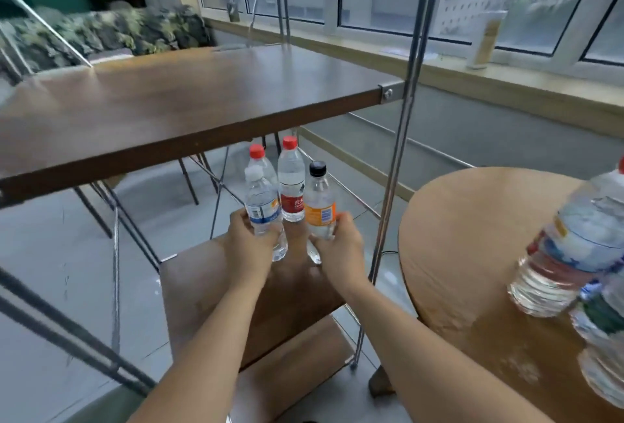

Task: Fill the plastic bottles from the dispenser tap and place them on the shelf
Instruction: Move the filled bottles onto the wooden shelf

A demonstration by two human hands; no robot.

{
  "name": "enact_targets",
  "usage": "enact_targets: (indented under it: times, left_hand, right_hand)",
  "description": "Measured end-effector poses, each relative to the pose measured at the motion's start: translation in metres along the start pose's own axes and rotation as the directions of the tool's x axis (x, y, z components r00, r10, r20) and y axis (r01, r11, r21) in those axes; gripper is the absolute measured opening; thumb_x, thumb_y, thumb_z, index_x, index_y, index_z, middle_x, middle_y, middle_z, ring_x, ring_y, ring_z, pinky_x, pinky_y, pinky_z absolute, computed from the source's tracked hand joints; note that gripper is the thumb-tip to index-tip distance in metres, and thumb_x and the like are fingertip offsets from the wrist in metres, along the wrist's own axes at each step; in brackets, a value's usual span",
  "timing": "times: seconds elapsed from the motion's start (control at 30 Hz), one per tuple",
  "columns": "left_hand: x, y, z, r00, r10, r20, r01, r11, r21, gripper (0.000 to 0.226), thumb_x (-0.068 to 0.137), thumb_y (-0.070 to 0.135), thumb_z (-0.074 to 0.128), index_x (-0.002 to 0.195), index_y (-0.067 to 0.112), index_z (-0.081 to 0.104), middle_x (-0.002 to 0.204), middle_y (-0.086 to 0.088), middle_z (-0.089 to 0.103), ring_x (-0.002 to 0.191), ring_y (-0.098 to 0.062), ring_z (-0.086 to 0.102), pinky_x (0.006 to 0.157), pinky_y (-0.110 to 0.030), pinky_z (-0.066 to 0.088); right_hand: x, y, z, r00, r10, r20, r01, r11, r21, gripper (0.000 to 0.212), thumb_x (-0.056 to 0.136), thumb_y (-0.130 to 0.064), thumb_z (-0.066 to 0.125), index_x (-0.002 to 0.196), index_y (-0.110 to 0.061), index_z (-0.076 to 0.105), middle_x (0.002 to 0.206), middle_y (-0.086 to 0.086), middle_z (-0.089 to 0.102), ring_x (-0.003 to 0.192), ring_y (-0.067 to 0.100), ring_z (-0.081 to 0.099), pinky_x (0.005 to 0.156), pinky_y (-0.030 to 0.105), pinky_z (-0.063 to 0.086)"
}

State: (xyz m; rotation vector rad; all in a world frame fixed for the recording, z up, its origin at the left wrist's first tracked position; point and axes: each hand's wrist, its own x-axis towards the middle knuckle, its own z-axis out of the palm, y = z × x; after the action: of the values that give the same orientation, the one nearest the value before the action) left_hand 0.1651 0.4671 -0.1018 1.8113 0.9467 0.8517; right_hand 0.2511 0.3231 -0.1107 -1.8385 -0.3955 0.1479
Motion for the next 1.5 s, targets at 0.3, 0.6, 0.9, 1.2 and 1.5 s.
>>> enact_targets:
  times: [0.3,0.6,0.9,1.2,1.5]
  left_hand:
    - [0.036,-0.015,0.011,0.987,-0.029,-0.158,0.037,0.998,0.050,0.059,0.090,0.023,0.090,0.140,0.014,0.059,0.139,-0.006,0.071,0.124,-0.025,0.068,0.093,-0.027,0.048]
    - [0.056,-0.021,0.006,0.978,-0.027,-0.207,0.035,0.999,0.036,0.061,0.094,0.022,0.085,0.147,0.013,0.055,0.146,-0.007,0.067,0.131,-0.028,0.066,0.097,-0.028,0.046]
    - [0.061,-0.017,0.007,0.972,-0.037,-0.231,0.042,0.999,0.018,0.065,0.093,0.020,0.087,0.149,0.016,0.054,0.148,-0.007,0.065,0.131,-0.026,0.065,0.102,-0.035,0.053]
    - [0.029,0.007,-0.014,0.989,-0.024,-0.146,0.024,1.000,0.000,0.060,0.089,0.028,0.090,0.135,0.014,0.053,0.135,-0.007,0.062,0.118,-0.022,0.066,0.080,-0.018,0.049]
    - [-0.066,0.066,-0.003,0.952,0.251,0.175,-0.242,0.968,-0.072,0.048,0.085,0.037,0.090,0.122,0.032,0.059,0.116,0.014,0.069,0.102,-0.005,0.068,0.087,-0.030,0.054]
  right_hand:
    - [0.062,0.009,0.034,1.000,-0.010,0.016,0.010,1.000,-0.008,0.036,0.090,-0.016,0.081,0.099,-0.035,0.052,0.101,-0.008,0.073,0.092,0.015,0.071,0.081,0.040,0.060]
    - [0.080,0.009,0.049,0.997,-0.031,0.068,0.036,0.998,-0.061,0.039,0.093,-0.025,0.085,0.114,-0.036,0.054,0.110,-0.010,0.075,0.099,0.016,0.073,0.091,0.046,0.063]
    - [0.065,-0.001,0.031,0.992,0.046,0.119,-0.034,0.995,-0.095,0.055,0.094,-0.026,0.085,0.139,-0.022,0.055,0.126,-0.003,0.071,0.106,0.015,0.069,0.087,0.032,0.055]
    - [-0.008,-0.034,-0.029,0.994,0.008,0.111,0.004,0.995,-0.102,0.064,0.091,-0.051,0.084,0.142,-0.026,0.055,0.125,-0.005,0.068,0.098,0.001,0.064,0.072,0.016,0.049]
    - [-0.102,-0.053,-0.127,0.994,-0.094,-0.050,0.089,0.992,-0.094,0.052,0.093,-0.044,0.084,0.135,-0.025,0.059,0.115,-0.012,0.067,0.104,0.005,0.066,0.094,0.035,0.061]
